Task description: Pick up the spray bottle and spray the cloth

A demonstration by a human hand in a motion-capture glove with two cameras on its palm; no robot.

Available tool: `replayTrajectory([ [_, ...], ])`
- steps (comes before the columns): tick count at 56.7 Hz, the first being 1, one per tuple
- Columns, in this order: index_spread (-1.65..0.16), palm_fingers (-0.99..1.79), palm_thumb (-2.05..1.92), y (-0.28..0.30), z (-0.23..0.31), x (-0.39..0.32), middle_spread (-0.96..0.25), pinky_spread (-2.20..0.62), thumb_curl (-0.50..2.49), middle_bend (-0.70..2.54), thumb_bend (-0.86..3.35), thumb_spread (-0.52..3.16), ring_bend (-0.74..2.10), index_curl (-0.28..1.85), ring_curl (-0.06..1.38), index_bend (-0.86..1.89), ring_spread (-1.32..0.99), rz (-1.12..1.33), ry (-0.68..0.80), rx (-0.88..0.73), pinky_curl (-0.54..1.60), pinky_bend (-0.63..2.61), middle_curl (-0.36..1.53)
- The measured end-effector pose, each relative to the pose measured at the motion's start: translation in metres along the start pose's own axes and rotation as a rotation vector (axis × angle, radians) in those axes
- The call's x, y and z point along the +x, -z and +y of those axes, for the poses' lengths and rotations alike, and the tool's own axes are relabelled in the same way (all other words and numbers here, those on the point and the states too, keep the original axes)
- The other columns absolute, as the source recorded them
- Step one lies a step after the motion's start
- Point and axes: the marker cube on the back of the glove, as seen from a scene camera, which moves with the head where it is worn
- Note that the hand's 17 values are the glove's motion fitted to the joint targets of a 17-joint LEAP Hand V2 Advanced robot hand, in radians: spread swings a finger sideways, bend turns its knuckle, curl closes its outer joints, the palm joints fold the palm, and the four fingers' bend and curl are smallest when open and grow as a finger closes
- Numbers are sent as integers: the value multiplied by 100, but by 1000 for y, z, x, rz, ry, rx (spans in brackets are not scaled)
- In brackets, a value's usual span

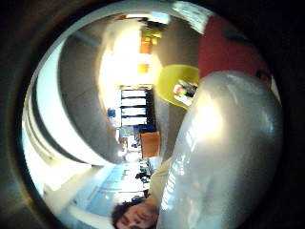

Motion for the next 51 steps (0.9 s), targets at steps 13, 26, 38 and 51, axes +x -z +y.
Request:
replayTrajectory([
  [13, -25, 136, 103, -57, -52, 7, -15, -26, 87, 69, -2, 33, 77, 67, 50, 25, -16, -251, 237, 174, 45, 44, 56],
  [26, -25, 136, 103, -97, -86, 41, -15, -27, 87, 68, -3, 31, 77, 67, 50, 26, -16, -383, 254, 136, 45, 44, 56],
  [38, -25, 136, 103, -119, -115, 49, -15, -27, 87, 68, -3, 30, 77, 68, 50, 27, -16, -411, 297, 217, 45, 44, 56],
  [51, -25, 138, 101, -121, -125, 47, -16, -28, 87, 68, -3, 27, 75, 67, 50, 29, -19, -455, 324, 209, 45, 47, 56],
])
